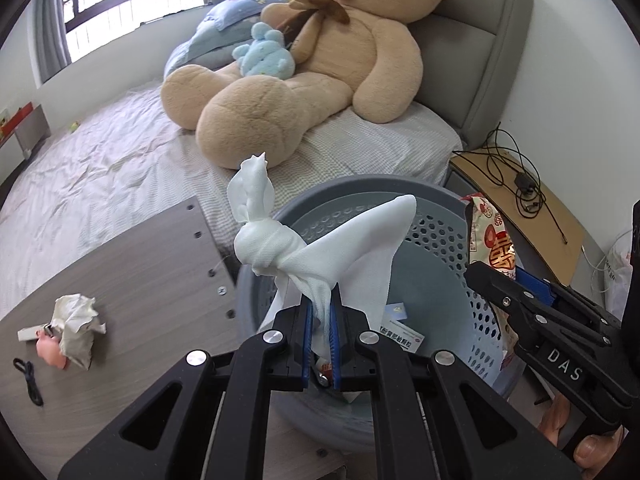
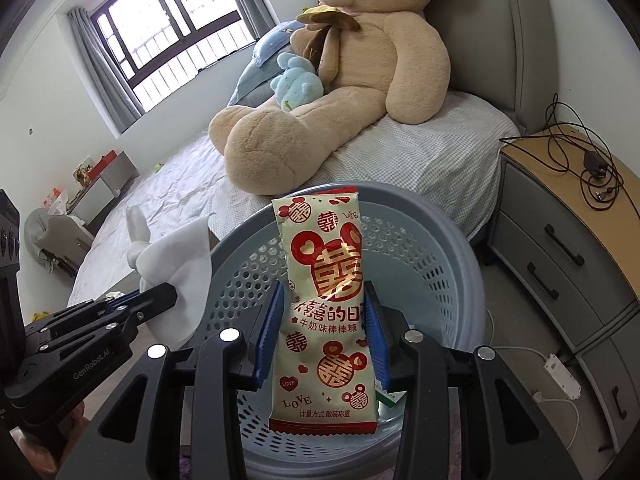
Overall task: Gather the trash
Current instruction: 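Carry packet and tissue bundle over the basket and open both tools, then withdraw both tools from the basket back over the table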
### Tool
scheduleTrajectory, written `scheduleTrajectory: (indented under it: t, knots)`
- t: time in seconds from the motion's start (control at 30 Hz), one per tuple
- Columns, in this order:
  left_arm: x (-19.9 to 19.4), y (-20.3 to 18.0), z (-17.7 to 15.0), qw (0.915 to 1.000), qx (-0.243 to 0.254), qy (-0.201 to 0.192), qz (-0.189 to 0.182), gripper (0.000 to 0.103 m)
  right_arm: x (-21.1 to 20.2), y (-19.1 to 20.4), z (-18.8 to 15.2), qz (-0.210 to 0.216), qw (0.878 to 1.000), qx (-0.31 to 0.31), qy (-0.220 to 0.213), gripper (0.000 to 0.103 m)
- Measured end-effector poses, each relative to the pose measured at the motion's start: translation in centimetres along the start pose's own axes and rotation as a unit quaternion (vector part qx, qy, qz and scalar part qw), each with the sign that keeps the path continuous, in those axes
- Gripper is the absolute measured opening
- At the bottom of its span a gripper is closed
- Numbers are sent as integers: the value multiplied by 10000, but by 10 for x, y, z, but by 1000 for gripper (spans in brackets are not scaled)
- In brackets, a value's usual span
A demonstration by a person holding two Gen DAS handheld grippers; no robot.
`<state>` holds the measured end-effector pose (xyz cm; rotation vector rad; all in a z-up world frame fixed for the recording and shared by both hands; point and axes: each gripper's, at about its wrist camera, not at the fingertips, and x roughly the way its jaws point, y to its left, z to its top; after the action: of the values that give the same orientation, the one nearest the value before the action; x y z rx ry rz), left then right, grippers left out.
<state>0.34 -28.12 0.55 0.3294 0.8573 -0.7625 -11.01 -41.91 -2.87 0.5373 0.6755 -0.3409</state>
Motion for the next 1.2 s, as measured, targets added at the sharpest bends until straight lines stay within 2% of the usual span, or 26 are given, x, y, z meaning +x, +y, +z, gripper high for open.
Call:
scheduleTrajectory:
  t: [0.27,0.43,0.53,0.6,0.8,0.83,0.87,0.93,1.2]
  knots:
    - [13,-10,3,9998,120,129,-38,8,1,-15,2,-82,9999,123,-6,38]
    - [12,-13,2,9996,224,129,152,11,0,-18,1,-79,9998,155,-20,39]
    - [10,-13,2,9994,221,111,230,11,-2,-19,1,-98,9998,168,-50,46]
    - [8,-12,0,9994,203,132,233,15,-5,-20,1,-97,9997,180,-97,55]
    - [3,-4,-4,9994,83,137,313,35,-14,-24,2,-77,9994,242,-220,70]
    - [1,-2,-4,9994,63,113,330,44,-15,-25,2,-66,9994,257,-234,70]
    - [-2,-1,-4,9993,38,62,359,58,-16,-24,1,-75,9993,261,-238,70]
    - [-9,2,-4,9992,-16,-87,397,69,-16,-23,1,-76,9994,256,-240,70]
    - [-18,8,-8,9984,-138,-183,518,79,-19,-16,0,-100,9994,187,-277,73]
